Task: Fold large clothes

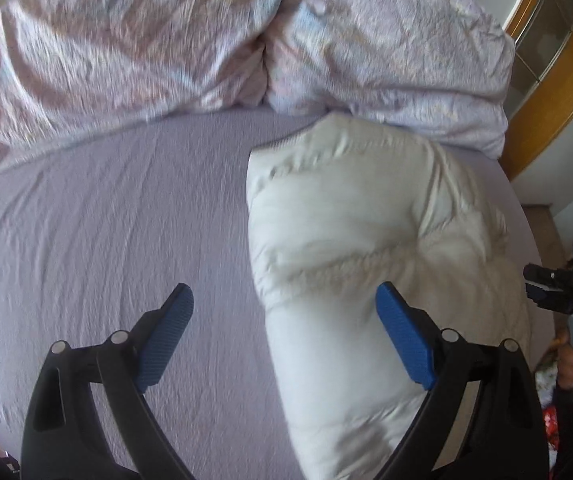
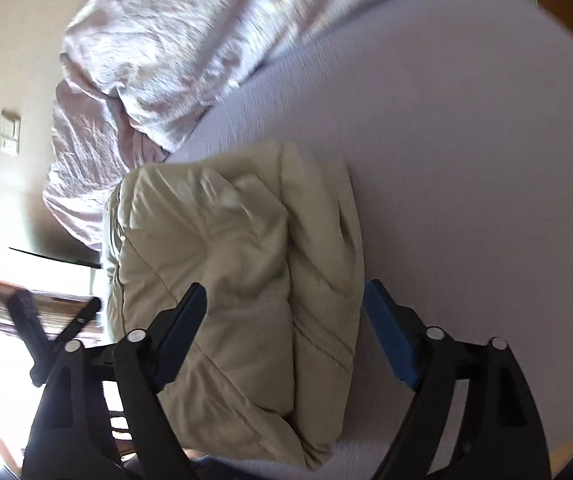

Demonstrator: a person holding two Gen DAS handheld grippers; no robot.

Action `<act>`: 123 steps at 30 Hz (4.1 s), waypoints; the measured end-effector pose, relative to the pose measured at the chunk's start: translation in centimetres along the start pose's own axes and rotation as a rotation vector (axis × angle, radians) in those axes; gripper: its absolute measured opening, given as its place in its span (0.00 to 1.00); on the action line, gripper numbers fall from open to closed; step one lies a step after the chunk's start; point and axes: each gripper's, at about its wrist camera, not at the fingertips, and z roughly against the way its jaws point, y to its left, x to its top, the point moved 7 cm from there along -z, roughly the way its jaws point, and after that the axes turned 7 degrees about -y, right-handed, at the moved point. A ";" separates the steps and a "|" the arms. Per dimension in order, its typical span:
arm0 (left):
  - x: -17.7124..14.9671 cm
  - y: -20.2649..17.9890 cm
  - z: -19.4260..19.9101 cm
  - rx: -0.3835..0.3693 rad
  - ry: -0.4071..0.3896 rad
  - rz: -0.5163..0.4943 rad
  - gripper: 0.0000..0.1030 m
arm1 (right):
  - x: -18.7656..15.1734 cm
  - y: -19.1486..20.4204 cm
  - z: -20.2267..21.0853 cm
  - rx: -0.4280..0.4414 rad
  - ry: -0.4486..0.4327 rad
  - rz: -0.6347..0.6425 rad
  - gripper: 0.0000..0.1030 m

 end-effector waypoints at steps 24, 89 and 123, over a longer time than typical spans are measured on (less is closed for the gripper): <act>-2.8 0.7 -4.1 -0.387 0.111 0.289 0.71 | -2.2 2.8 -4.5 0.217 0.104 -0.115 0.65; 0.3 6.9 2.0 0.138 -0.136 -0.063 0.85 | -2.3 18.6 -7.7 -0.379 -0.199 0.492 0.76; -9.8 4.6 9.7 0.110 -0.174 -0.013 0.90 | -13.9 20.3 0.5 -0.362 -0.252 0.624 0.99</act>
